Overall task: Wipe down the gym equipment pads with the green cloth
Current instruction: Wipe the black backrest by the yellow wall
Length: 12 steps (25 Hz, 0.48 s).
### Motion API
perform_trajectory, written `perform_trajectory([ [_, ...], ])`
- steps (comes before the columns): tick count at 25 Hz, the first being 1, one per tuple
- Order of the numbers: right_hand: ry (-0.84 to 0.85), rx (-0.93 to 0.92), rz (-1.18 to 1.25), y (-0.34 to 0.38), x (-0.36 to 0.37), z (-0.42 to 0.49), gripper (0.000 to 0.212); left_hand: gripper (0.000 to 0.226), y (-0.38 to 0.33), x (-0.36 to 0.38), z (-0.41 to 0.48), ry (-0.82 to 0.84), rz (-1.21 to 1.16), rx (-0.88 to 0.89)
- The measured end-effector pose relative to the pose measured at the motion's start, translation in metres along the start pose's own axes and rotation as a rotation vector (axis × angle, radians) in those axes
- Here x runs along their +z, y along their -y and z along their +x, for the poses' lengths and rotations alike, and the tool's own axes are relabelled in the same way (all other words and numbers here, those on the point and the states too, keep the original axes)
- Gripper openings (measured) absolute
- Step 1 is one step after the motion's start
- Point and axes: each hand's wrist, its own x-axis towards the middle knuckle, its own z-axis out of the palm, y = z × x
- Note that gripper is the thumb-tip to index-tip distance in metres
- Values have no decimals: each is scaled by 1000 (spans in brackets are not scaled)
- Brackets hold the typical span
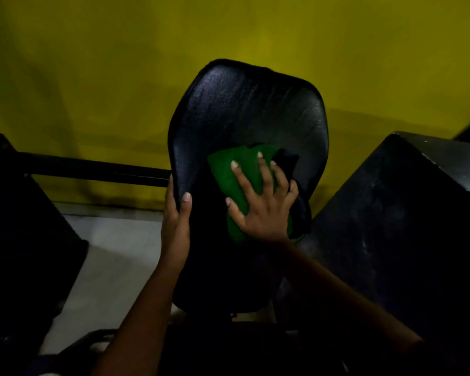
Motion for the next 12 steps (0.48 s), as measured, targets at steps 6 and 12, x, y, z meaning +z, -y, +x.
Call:
perform_trajectory([
  [6, 49, -309, 72, 16, 4, -77, 50, 65, 9, -6, -14, 15, -26, 13],
  [12, 341, -522, 232, 18, -11, -144, 52, 48, 43, -35, -76, -74, 102, -192],
])
